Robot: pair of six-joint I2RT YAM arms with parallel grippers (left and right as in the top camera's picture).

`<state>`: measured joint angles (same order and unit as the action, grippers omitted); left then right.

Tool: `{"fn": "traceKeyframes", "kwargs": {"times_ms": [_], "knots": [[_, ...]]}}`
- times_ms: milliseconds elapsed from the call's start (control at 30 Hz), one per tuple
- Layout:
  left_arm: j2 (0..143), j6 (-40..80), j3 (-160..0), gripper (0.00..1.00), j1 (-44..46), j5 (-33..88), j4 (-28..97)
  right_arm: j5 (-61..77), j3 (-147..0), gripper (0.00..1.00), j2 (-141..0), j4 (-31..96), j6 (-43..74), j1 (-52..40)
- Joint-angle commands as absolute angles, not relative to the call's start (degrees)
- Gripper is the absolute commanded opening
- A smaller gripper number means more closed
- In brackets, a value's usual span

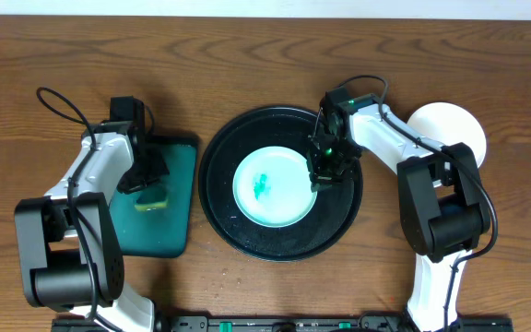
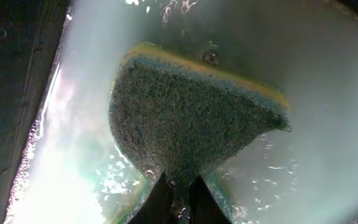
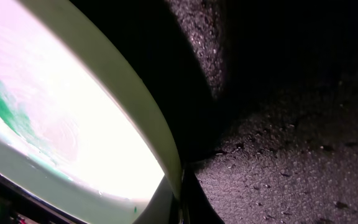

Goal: Clean dirty plates on tray and stack at the side

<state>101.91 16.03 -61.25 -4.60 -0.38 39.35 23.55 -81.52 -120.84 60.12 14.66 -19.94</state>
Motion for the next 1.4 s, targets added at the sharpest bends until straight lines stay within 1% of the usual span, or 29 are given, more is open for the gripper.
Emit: {"fn": "traceKeyframes", "kwargs": {"times_ms": [0,100,267,467,633,767,933,1167,1367], "knots": [[103.3,15.6,-62.2,0.07,-4.7,0.4,38.5,21.3,-80.8,0.01,-120.9,60.7,14.5,-19.2],[103.0,12.6,-62.3,0.07,-4.7,6.7,38.8,21.3,-80.8,0.01,-120.9,60.8,14.5,-19.2],[98.7,13.3,-62.8,0.07,-4.2,11.4,40.1,21.3,-80.8,0.01,-120.9,60.9,14.5,-19.2],[87.9,14.3,-62.8,0.07,-3.4,10.9,41.7,21.3,-80.8,0.01,-120.9,60.8,14.5,-19.2],[80.0,14.5,-62.8,0.07,-3.4,6.7,44.0,21.3,-80.8,0.01,-120.9,60.6,14.5,-19.2],[76.4,10.6,-62.8,0.07,-3.4,6.8,43.6,21.3,-80.8,0.01,-120.9,60.4,14.1,-19.2],[71.2,10.1,-62.8,0.07,-3.4,6.2,41.1,21.3,-80.8,0.01,-120.9,60.4,14.1,-19.2],[63.7,8.3,-62.8,0.07,-3.4,1.4,39.4,21.3,-80.8,0.01,-120.9,60.3,14.1,-19.2],[62.9,8.1,-62.8,0.07,-3.4,0.5,39.7,21.3,-80.8,0.01,-120.9,60.0,14.1,-19.2]]}}
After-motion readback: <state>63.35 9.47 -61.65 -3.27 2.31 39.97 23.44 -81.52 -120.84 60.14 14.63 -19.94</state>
